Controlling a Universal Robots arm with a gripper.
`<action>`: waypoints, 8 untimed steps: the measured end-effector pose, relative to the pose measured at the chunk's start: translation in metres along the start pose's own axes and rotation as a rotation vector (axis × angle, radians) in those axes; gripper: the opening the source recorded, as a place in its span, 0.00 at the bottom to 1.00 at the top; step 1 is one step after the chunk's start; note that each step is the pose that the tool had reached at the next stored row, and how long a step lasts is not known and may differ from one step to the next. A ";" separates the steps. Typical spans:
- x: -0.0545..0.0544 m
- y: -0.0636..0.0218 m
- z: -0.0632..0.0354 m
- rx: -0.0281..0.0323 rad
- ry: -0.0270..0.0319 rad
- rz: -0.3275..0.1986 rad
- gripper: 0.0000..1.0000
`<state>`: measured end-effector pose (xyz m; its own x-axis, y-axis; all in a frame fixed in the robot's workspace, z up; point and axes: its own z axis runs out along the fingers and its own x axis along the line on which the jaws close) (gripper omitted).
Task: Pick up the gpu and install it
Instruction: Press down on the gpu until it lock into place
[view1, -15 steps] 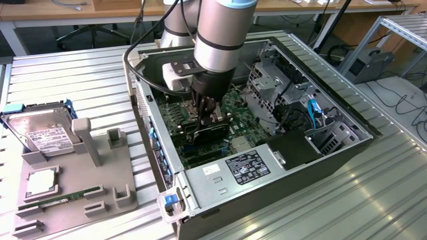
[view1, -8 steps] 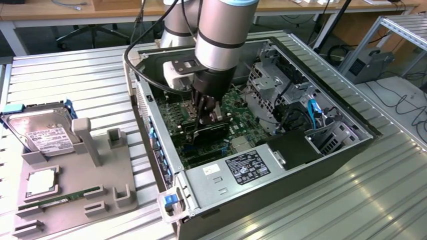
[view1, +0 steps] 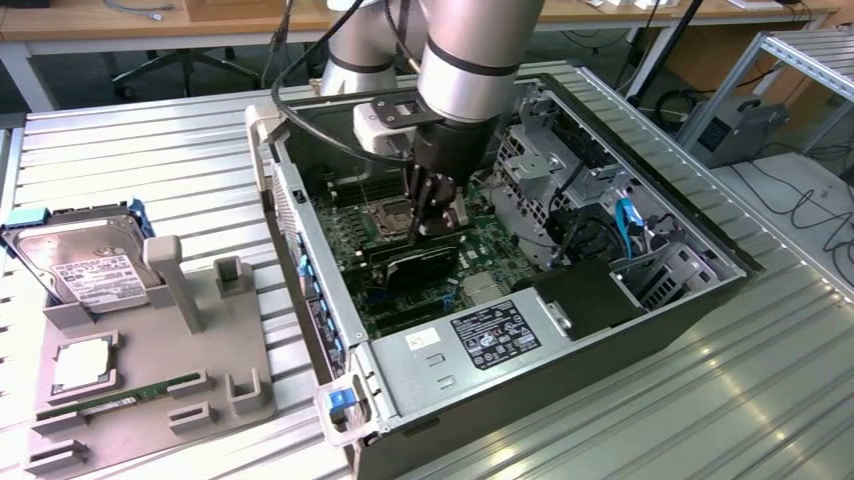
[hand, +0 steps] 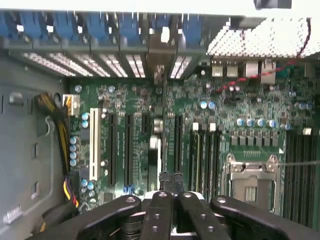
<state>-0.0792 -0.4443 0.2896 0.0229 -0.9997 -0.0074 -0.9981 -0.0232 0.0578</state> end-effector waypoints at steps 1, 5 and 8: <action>0.000 -0.0040 -0.0005 -0.0025 0.0001 0.000 0.11; 0.000 -0.0179 -0.0031 -0.0112 -0.0001 0.000 0.11; 0.000 -0.0199 -0.0051 -0.0123 -0.0002 0.000 0.11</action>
<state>-0.0591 -0.4443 0.2935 0.0228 -0.9997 -0.0076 -0.9973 -0.0232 0.0701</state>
